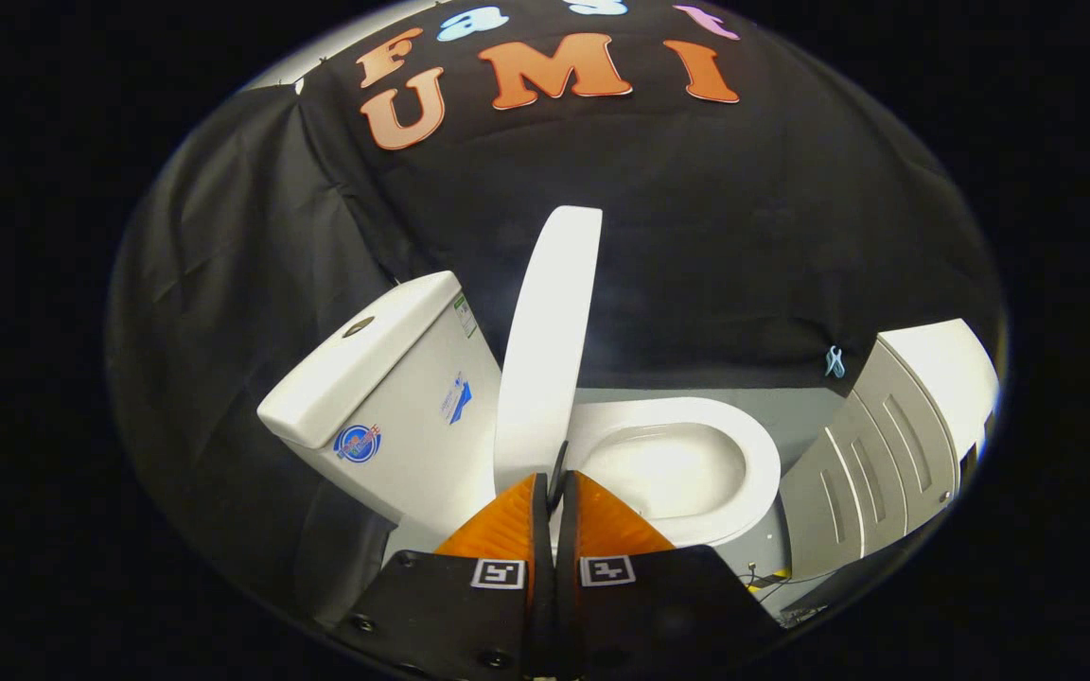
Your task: Open the toilet lid.
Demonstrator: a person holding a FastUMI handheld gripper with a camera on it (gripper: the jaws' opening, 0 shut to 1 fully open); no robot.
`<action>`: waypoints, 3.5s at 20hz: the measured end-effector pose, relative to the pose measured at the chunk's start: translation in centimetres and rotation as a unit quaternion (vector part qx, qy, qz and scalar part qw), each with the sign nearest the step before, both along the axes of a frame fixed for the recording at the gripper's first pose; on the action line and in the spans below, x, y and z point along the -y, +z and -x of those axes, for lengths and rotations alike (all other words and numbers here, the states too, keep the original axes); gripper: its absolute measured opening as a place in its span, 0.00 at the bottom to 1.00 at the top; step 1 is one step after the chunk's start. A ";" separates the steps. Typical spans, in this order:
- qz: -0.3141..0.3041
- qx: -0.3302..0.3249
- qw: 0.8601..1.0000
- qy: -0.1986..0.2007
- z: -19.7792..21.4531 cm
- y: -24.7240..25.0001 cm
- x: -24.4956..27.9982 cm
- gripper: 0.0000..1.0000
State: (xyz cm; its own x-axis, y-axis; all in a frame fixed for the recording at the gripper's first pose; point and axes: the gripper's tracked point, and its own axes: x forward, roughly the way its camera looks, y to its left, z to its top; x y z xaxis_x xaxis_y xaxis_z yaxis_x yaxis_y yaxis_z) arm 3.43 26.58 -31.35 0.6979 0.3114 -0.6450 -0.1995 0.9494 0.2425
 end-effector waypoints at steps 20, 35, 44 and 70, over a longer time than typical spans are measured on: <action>0.065 0.038 0.996 0.036 0.6 1.5 -7.4 0.08; 0.097 0.067 0.991 0.061 0.9 1.5 -12.4 0.08; 0.114 0.075 0.988 0.075 1.5 1.2 -14.9 0.08; 0.056 0.173 0.982 0.047 1.0 11.8 -11.6 0.99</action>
